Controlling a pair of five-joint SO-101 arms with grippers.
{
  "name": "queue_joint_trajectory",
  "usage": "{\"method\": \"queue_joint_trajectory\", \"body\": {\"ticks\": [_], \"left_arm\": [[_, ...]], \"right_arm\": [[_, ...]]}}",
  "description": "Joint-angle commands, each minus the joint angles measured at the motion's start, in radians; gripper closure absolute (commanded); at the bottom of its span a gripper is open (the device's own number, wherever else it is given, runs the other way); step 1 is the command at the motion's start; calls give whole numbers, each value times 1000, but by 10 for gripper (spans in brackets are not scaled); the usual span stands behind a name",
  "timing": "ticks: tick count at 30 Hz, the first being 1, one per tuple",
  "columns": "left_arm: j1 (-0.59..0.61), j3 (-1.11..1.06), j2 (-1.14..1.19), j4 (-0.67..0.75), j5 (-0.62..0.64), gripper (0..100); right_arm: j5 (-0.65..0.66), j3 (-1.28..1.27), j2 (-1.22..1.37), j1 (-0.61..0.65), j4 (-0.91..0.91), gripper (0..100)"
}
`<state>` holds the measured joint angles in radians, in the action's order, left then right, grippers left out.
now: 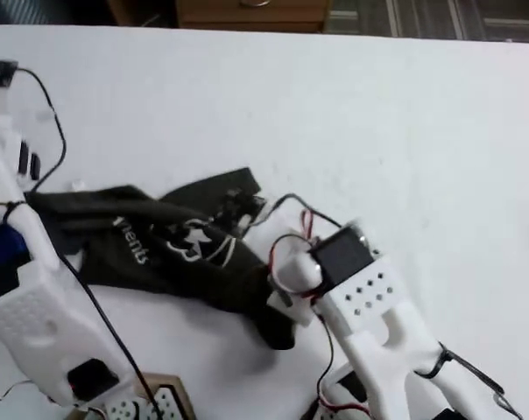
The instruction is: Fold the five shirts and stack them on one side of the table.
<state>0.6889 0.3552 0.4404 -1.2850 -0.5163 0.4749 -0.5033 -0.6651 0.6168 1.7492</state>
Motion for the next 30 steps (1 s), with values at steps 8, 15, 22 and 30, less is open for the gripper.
{"method": "queue_joint_trajectory", "body": {"ticks": [8, 15, 22, 30], "left_arm": [[-6, 19, 183, 95, -17, 842], [14, 355, 428, -163, -21, 845], [14, 739, 552, -491, -78, 843], [64, 825, 577, -500, -152, 842]], "right_arm": [[11, 5, -19, -27, 19, 980], [9, 5, -19, -28, 19, 980], [8, 5, -19, -28, 19, 980], [8, 9, -19, -28, 19, 980]]}}
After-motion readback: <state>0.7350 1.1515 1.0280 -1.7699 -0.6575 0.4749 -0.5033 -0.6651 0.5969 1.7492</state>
